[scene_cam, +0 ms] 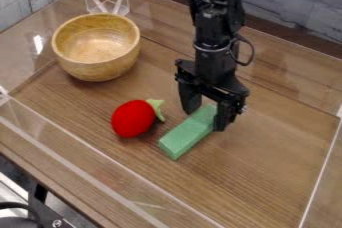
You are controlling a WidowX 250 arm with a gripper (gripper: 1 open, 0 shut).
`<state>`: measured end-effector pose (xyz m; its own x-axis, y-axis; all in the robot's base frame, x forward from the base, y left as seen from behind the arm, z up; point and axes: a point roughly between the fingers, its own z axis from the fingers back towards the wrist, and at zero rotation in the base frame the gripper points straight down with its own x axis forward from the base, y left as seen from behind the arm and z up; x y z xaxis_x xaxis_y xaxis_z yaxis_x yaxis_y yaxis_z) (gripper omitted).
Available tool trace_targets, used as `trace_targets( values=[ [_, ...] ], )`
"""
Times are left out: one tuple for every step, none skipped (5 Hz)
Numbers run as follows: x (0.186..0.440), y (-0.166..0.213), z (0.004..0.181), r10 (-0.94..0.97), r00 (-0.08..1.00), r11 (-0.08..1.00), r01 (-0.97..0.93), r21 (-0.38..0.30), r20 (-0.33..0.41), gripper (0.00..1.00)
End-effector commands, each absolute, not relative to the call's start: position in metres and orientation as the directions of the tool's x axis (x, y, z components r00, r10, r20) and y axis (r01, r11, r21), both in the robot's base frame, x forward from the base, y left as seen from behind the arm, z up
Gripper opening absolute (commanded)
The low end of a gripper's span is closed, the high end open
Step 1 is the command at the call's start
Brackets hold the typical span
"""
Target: Remove the green object from the brown bowl and put it on the table
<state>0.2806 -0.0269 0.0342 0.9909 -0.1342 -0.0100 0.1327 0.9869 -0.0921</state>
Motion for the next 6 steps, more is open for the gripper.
trace_targets(
  values=[
    [0.291,-0.019,0.048,-0.082,0.996,0.993,0.084,-0.079,0.026,1.0],
    [0.292,-0.011,0.051,-0.023,1.0,0.997,0.024,-0.075,0.02,1.0],
    [0.293,-0.01,0.048,-0.031,0.999,0.997,0.032,-0.072,0.015,1.0],
    [0.293,-0.011,0.043,-0.045,0.999,0.997,0.045,-0.068,0.007,1.0],
    [0.299,-0.016,0.031,-0.048,0.999,0.997,0.048,-0.065,0.005,1.0],
    [0.302,-0.018,0.025,-0.048,0.999,0.997,0.048,-0.057,-0.002,1.0]
  ],
)
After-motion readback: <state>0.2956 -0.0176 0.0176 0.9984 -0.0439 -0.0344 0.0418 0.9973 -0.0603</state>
